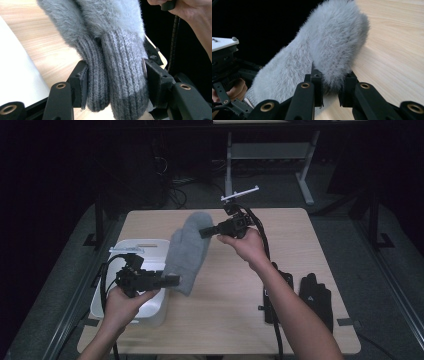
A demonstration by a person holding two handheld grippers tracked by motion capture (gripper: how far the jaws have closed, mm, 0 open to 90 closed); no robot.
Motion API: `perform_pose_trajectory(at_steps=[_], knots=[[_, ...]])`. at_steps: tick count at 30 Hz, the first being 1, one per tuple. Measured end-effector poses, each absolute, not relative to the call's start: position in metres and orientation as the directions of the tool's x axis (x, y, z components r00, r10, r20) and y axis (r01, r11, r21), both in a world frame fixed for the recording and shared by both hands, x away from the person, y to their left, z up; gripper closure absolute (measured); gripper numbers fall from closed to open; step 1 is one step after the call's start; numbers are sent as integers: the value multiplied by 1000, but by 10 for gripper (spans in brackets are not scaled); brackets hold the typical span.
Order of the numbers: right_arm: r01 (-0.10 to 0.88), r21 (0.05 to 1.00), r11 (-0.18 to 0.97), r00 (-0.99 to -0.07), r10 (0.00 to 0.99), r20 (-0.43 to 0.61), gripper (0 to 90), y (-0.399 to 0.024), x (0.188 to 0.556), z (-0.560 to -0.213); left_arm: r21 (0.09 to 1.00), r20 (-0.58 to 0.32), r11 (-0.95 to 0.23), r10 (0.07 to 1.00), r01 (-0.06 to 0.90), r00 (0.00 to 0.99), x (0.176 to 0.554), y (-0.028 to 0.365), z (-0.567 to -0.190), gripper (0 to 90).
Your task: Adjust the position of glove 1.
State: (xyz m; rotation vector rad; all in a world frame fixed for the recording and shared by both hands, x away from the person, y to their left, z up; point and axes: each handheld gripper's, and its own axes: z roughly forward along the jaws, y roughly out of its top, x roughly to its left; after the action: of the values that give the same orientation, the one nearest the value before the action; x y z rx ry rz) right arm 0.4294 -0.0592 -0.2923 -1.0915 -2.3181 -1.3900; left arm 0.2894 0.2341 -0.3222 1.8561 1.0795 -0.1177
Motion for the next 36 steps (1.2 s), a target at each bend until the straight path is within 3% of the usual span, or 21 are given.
perform_pose_trajectory(at_steps=[36], knots=[[662, 663, 351, -744, 415, 523, 770, 30, 442, -294, 675, -501, -66, 690, 735, 522, 272, 304, -326, 432]])
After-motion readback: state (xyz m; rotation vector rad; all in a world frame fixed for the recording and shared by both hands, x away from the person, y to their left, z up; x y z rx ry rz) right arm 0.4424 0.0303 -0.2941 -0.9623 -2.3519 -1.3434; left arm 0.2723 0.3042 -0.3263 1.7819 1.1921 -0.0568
